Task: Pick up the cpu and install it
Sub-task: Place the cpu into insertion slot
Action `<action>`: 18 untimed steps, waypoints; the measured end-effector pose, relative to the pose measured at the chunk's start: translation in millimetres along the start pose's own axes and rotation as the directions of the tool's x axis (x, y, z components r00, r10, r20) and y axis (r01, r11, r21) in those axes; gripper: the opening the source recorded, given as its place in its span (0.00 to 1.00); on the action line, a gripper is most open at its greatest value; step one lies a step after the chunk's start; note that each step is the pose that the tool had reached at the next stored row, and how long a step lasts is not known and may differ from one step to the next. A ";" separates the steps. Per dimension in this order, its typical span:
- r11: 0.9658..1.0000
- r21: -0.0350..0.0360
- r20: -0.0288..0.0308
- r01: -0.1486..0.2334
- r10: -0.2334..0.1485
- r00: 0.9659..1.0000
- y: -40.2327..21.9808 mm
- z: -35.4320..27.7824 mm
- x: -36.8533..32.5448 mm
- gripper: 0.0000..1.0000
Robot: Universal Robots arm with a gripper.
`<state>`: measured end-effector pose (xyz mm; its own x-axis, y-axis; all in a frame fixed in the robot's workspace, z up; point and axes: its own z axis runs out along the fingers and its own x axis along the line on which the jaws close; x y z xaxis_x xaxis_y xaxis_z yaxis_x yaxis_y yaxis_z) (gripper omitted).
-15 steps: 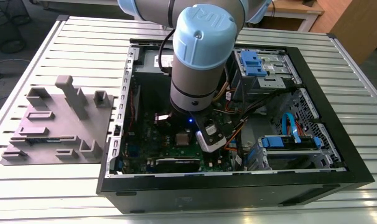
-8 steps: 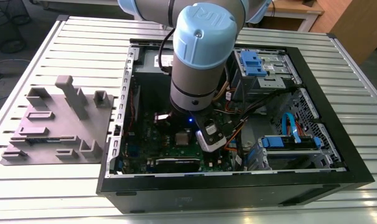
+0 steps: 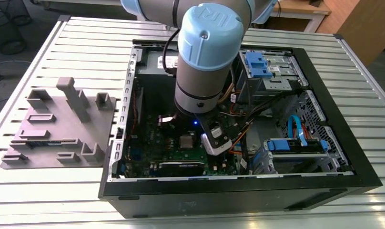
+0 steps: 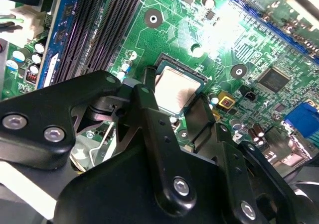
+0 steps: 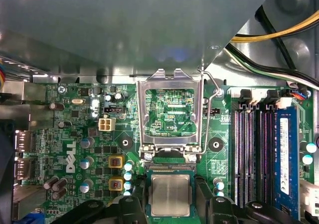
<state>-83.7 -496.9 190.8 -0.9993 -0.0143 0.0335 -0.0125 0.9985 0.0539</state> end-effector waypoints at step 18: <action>1.000 0.000 0.000 0.000 0.000 1.000 -0.1 1.9 0.3 0.48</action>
<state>-84.0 -496.9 189.0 -0.9994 -0.0144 0.0330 -0.0126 0.9985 0.0540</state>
